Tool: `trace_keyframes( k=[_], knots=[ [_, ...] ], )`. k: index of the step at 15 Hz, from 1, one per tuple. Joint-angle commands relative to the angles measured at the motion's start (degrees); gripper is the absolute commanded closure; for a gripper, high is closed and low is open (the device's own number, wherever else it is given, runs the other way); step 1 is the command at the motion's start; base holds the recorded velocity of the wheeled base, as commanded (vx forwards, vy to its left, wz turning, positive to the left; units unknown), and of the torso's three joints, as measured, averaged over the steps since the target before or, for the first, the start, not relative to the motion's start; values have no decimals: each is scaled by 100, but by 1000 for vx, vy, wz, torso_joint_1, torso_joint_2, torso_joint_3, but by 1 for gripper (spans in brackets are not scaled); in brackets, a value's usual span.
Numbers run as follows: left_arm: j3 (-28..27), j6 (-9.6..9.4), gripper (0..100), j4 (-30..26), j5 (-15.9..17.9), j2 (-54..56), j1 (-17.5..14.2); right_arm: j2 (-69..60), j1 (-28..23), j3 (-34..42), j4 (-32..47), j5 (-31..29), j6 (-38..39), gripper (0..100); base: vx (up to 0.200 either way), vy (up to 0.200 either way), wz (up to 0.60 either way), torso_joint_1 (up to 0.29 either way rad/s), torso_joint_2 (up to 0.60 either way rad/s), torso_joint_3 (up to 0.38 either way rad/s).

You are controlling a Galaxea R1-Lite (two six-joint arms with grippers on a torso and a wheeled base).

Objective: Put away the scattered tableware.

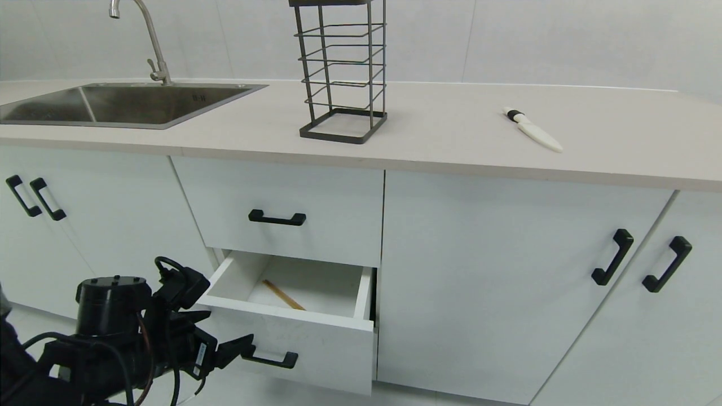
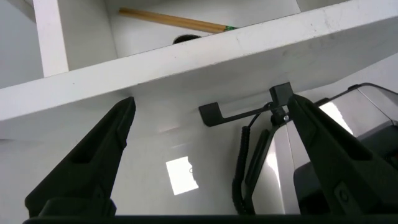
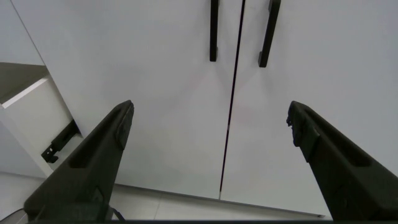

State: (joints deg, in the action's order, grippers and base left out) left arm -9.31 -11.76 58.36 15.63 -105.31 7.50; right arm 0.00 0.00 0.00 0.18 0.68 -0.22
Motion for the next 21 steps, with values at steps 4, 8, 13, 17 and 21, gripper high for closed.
trace_keyframes(
  k=[4, 8, 13, 17, 21],
  knots=[
    [-475, -1, 0, 35, 19, -393, -11, 9, 0, 0, -1, 2, -4, 0, 0, 0, 0, 0, 0, 0],
    [-853, -10, 0, 53, 107, -736, -20, 9, 0, 0, -1, 2, -4, 0, 0, 0, 0, 0, 0, 0],
    [-1345, -1, 0, 334, 239, -1132, -47, 9, 0, 0, -1, 2, -4, 0, 0, 0, 0, 0, 0, 0],
    [-1661, 7, 0, 343, 239, -1255, -64, 9, 0, 0, -1, 11, -4, 0, 0, 0, 0, 0, 0, 0],
    [-1978, 7, 0, 343, 239, -1448, -73, 9, 0, 0, -1, 2, -4, 0, 0, 0, 0, 0, 0, 0]
  ],
)
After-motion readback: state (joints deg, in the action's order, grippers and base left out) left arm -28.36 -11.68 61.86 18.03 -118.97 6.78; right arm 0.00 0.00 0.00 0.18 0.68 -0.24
